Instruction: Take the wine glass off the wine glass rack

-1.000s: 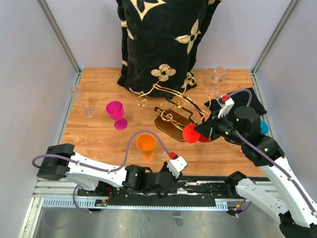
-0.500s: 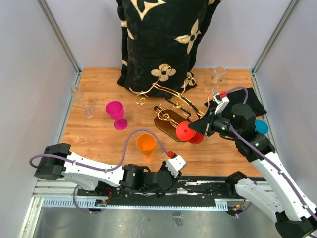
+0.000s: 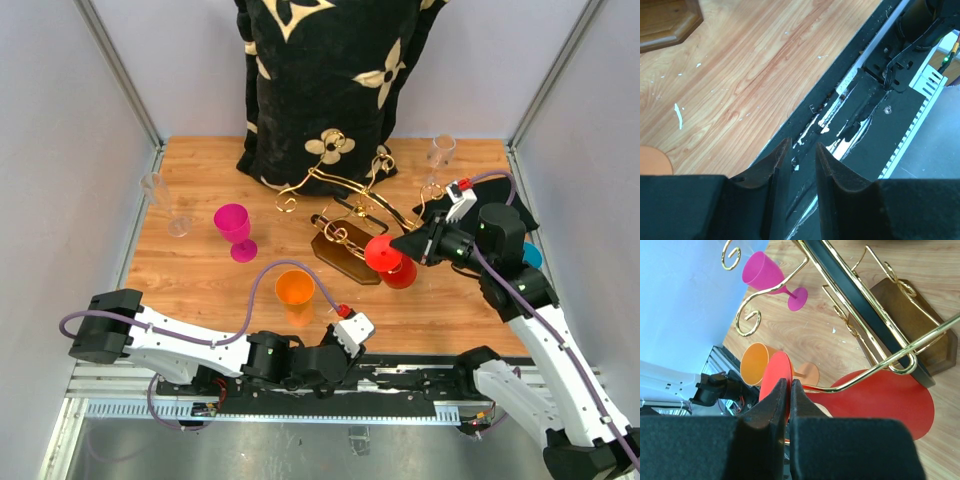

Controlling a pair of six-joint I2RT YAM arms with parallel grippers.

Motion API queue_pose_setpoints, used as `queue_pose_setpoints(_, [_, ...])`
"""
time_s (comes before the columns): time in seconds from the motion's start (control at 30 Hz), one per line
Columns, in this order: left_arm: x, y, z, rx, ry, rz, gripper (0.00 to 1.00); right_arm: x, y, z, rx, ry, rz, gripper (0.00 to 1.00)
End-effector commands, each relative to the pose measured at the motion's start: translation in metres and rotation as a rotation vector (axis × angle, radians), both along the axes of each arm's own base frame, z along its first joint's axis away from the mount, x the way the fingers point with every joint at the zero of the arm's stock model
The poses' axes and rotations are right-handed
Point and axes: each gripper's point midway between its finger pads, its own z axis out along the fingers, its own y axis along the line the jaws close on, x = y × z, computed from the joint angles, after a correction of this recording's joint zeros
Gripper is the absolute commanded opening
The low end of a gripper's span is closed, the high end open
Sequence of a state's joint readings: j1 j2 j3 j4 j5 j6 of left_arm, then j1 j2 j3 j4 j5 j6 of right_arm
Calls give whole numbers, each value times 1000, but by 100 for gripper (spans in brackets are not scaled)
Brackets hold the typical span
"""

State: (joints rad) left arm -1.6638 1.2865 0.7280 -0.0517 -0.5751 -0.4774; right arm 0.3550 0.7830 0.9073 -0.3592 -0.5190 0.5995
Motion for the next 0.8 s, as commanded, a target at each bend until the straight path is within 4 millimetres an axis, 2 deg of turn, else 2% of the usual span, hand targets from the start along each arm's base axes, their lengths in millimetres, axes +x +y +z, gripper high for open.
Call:
queue_pose_setpoints(0.0, [1, -2, 15, -48, -2, 21, 31, 12, -15, 11, 10, -49, -72, 1])
queue_pose_setpoints(0.3, [2, 1, 22, -70, 2, 27, 31, 18, -30, 8, 70, -28, -150, 1])
queue_pose_setpoints(0.57, [2, 2, 23, -77, 6, 28, 31, 17, -47, -4, 139, 18, -243, 0])
queue_pose_setpoints(0.77, [4, 4, 30, -99, 1, 38, 31, 10, -58, 1, 146, 1, -293, 1])
